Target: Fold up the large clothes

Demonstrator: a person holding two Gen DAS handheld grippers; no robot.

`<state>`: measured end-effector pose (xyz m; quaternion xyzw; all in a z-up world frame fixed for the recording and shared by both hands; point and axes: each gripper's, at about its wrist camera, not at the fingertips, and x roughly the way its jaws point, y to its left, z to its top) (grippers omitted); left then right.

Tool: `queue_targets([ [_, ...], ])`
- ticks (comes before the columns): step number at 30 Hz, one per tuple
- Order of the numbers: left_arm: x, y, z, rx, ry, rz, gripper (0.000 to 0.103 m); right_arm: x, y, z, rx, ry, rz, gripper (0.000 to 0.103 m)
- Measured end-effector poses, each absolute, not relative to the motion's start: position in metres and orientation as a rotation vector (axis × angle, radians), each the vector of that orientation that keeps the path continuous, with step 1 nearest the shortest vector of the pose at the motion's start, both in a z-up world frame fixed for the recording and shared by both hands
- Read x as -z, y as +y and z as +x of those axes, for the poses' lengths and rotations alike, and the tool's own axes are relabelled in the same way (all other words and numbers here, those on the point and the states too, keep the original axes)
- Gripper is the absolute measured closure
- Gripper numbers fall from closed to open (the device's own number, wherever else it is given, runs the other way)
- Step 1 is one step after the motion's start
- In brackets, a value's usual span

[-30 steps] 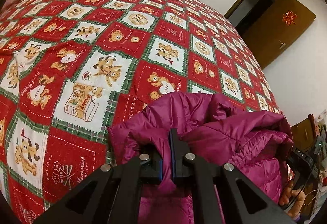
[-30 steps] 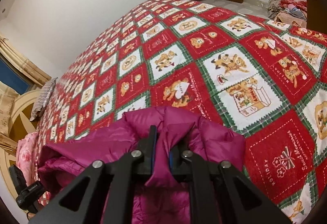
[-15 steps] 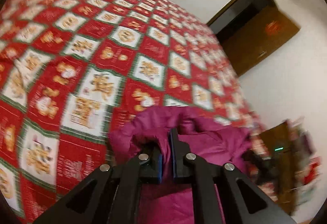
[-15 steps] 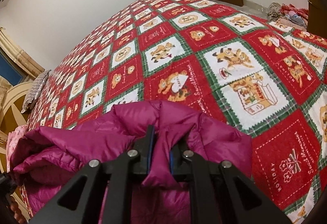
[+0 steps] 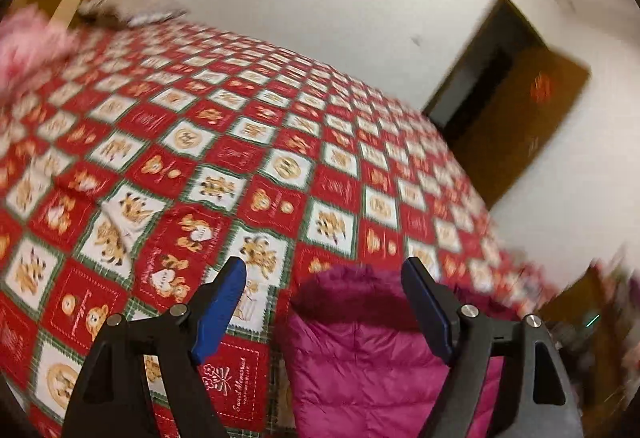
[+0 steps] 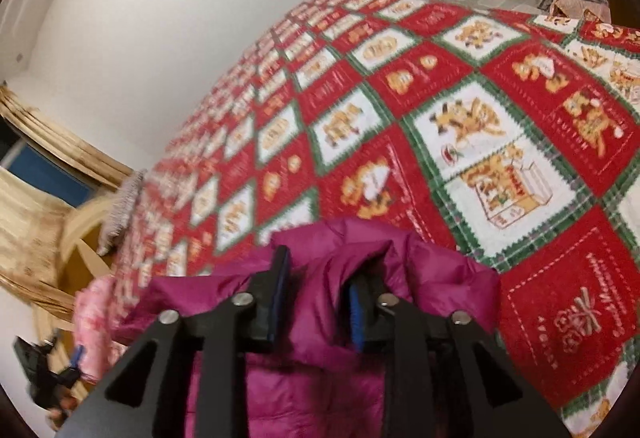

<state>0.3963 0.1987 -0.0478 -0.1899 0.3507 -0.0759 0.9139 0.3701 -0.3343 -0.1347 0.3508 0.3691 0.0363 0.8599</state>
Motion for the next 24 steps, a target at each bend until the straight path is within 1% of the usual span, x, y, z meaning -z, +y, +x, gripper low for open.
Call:
queue_targets([
  [1,0.052,0.184,0.398,0.167,0.736,-0.353,0.023,0.127,-0.335,0.365,-0.061,0.752,0.727,0.015],
  [2,0.057,0.171,0.4,0.183,0.749,-0.318,0.023,0.116,-0.336,0.356,-0.046,0.704,0.709,0.005],
  [3,0.061,0.167,0.396,0.193,0.756,-0.301,0.023,0.1,-0.337,0.344,-0.03,0.64,0.68,0.0],
  [5,0.07,0.146,0.398,0.206,0.776,-0.249,0.023,0.079,-0.334,0.332,0.008,0.596,0.615,0.0],
  [8,0.079,0.117,0.404,0.194,0.771,-0.16,0.023,0.06,-0.311,0.328,0.012,0.595,0.476,0.001],
  [10,0.087,0.093,0.414,0.153,0.76,-0.075,0.023,0.056,-0.275,0.335,-0.03,0.628,0.342,0.013],
  [12,0.102,0.069,0.426,0.083,0.76,0.016,0.023,0.059,-0.227,0.349,-0.042,0.65,0.169,0.014],
  [15,0.121,0.05,0.44,0.05,0.767,0.069,0.023,0.079,-0.173,0.374,-0.007,0.647,-0.042,0.014],
  [17,0.137,0.045,0.45,0.011,0.786,0.092,0.023,0.103,-0.16,0.395,0.034,0.675,-0.094,0.016],
  [19,0.148,0.047,0.455,0.001,0.804,0.086,0.023,0.126,-0.166,0.407,0.068,0.705,-0.092,0.02],
  [21,0.154,0.046,0.457,0.007,0.811,0.067,0.023,0.149,-0.177,0.415,0.09,0.75,-0.063,0.021],
  [24,0.158,0.045,0.46,0.033,0.807,0.028,0.021,0.167,-0.193,0.416,0.082,0.793,0.006,0.021],
])
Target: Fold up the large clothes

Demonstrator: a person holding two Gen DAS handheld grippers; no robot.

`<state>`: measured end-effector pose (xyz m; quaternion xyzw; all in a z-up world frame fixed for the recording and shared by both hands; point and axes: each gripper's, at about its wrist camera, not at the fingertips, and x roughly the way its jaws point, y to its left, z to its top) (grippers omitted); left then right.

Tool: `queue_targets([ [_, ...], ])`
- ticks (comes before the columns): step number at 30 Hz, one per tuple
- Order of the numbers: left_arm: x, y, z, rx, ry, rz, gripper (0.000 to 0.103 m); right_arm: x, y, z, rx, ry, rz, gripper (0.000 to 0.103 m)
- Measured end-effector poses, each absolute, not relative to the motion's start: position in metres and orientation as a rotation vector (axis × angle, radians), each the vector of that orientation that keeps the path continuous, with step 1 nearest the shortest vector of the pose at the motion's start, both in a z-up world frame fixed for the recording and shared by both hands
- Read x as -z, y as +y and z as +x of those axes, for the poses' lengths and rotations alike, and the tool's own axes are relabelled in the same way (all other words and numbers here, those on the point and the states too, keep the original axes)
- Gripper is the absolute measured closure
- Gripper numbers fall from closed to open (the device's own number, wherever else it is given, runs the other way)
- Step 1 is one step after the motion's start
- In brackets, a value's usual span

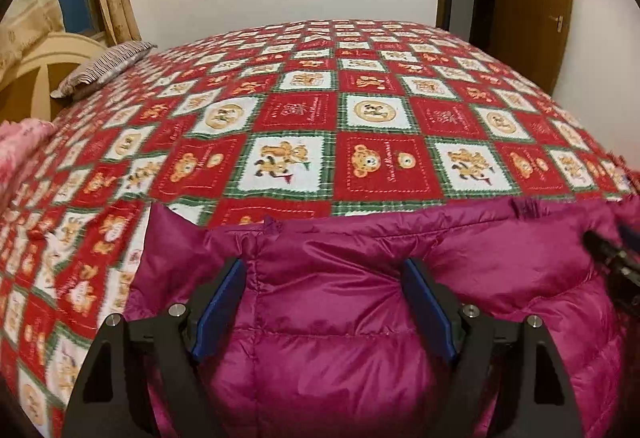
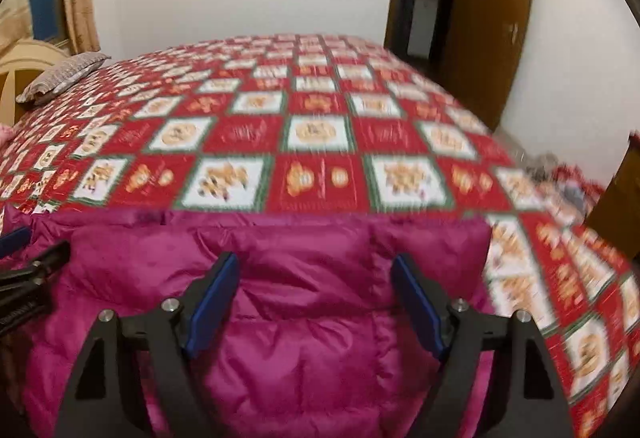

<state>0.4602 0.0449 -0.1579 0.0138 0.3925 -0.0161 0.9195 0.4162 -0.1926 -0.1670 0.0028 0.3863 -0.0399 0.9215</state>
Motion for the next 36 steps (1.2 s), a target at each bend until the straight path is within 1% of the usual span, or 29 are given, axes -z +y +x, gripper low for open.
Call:
queue_targets([
  [2,0.161,0.041,0.464,0.041,0.807,0.028,0.019,0.173,-0.203,0.416,0.085,0.807,0.06,0.021],
  [6,0.17,0.029,0.469,0.043,0.811,0.075,0.011,0.18,-0.222,0.414,0.087,0.813,0.163,0.021],
  [11,0.178,0.026,0.476,0.036,0.833,0.079,0.006,0.179,-0.223,0.414,0.112,0.827,0.164,0.021],
  [14,0.181,0.031,0.478,0.043,0.846,0.056,0.005,0.173,-0.23,0.409,0.141,0.813,0.178,0.023],
  [15,0.181,0.031,0.478,0.043,0.849,0.053,0.005,0.17,-0.236,0.405,0.167,0.801,0.18,0.025],
  [17,0.181,0.03,0.478,0.04,0.848,0.058,0.005,0.167,-0.251,0.396,0.242,0.794,0.17,0.026],
  [20,0.181,0.029,0.478,0.04,0.845,0.064,0.004,0.181,-0.275,0.393,0.264,0.859,0.22,0.026],
  [23,0.181,0.028,0.478,0.038,0.845,0.064,0.004,0.188,-0.287,0.392,0.254,0.862,0.282,0.023],
  [27,0.181,0.029,0.478,0.036,0.843,0.069,0.004,0.193,-0.277,0.4,0.288,0.879,0.217,0.019],
  [32,0.18,0.029,0.478,0.035,0.848,0.072,0.004,0.191,-0.275,0.399,0.294,0.878,0.207,0.019],
  [36,0.175,0.037,0.472,0.069,0.884,0.056,0.004,0.189,-0.279,0.4,0.281,0.901,0.216,0.018],
])
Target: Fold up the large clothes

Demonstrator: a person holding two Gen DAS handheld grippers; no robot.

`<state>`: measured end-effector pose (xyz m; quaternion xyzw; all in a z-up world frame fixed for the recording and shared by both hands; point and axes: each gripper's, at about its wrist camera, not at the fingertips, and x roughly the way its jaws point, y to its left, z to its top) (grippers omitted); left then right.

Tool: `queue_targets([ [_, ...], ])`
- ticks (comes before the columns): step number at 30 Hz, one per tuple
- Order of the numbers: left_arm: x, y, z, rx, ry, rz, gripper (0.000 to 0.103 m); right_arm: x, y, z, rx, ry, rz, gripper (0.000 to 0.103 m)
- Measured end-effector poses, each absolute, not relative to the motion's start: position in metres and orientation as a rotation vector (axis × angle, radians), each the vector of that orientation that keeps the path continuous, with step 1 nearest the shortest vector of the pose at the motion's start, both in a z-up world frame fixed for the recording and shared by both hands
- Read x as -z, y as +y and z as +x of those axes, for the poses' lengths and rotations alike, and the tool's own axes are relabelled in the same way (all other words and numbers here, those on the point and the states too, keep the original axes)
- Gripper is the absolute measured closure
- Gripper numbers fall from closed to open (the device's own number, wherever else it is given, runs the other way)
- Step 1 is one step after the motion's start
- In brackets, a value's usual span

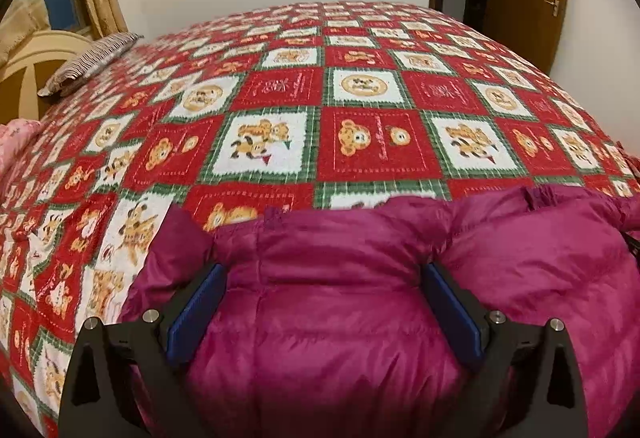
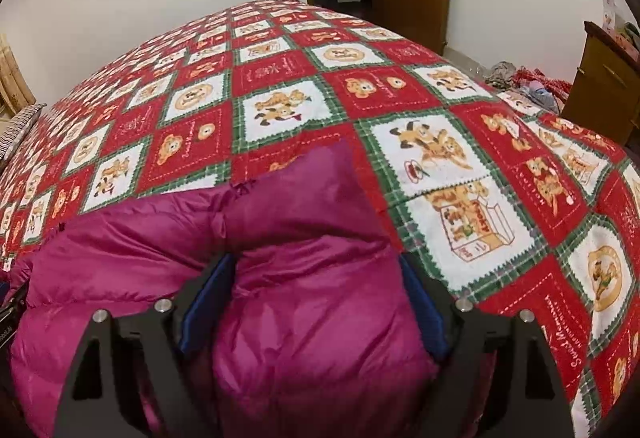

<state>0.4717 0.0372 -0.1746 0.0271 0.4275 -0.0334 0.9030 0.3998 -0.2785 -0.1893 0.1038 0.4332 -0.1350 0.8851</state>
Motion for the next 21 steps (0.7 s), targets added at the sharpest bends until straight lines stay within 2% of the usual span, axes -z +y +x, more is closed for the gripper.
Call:
queue_targets([
  [3,0.156,0.053,0.448,0.094,0.868,0.046,0.004,0.175,-0.276,0.392,0.282,0.915,0.203,0.02],
  [4,0.146,0.062,0.435,0.1,0.836,0.037,0.004,0.166,-0.273,0.383,0.281,0.882,0.201,0.024],
  [6,0.132,0.082,0.408,0.073,0.779,0.028,0.004,0.144,-0.258,0.358,0.256,0.801,0.182,0.024],
  [9,0.127,0.106,0.379,0.045,0.747,-0.014,0.004,0.124,-0.228,0.327,0.207,0.748,0.11,0.024],
  [11,0.132,0.124,0.361,0.018,0.749,-0.08,0.004,0.117,-0.2,0.305,0.145,0.714,0.066,0.028],
  [13,0.137,0.133,0.35,0.011,0.746,-0.131,0.004,0.117,-0.181,0.293,0.102,0.697,0.048,0.044],
  [16,0.148,0.134,0.345,0.025,0.775,-0.167,0.004,0.127,-0.156,0.284,0.045,0.701,0.046,0.06],
  [21,0.159,0.127,0.346,0.023,0.808,-0.172,0.004,0.147,-0.134,0.293,-0.01,0.748,0.067,0.075],
])
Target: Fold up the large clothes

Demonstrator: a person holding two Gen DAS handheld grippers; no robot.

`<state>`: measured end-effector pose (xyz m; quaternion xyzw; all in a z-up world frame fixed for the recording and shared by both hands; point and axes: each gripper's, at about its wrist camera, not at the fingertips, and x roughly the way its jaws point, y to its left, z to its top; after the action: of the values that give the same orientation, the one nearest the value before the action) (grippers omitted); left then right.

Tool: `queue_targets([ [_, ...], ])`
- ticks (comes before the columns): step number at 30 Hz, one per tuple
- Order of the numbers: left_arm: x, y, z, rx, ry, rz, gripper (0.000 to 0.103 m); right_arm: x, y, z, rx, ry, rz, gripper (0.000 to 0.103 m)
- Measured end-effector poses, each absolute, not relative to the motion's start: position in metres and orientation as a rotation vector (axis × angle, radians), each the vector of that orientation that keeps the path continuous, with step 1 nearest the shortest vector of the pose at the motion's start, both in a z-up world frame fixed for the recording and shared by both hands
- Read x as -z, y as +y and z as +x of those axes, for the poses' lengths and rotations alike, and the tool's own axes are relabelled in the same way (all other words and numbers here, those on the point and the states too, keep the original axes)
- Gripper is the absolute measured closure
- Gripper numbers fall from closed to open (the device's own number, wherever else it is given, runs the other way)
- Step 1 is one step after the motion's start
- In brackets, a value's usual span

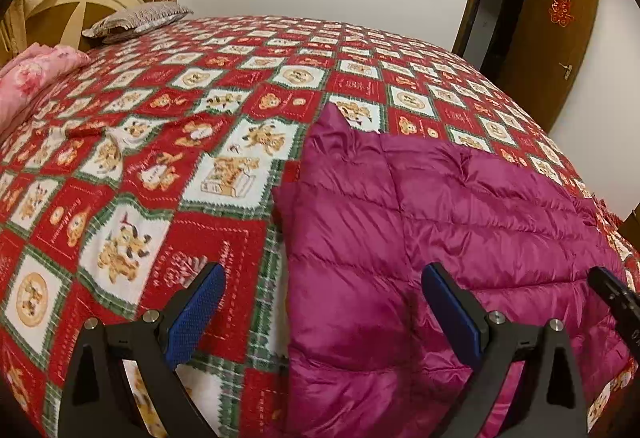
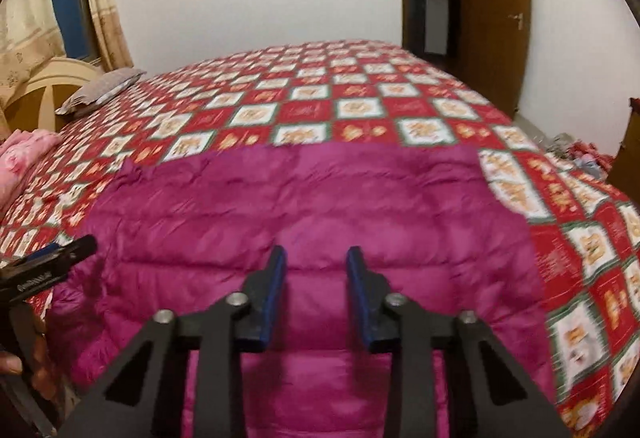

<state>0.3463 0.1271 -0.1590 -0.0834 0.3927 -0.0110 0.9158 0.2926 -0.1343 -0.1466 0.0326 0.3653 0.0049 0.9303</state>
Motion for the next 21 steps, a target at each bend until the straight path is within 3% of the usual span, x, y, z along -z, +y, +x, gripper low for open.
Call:
queue_targets([
  [21,0.185,0.103,0.346,0.117,0.883,-0.258,0.008,0.193,-0.115,0.296,-0.005,0.757,-0.013,0.076],
])
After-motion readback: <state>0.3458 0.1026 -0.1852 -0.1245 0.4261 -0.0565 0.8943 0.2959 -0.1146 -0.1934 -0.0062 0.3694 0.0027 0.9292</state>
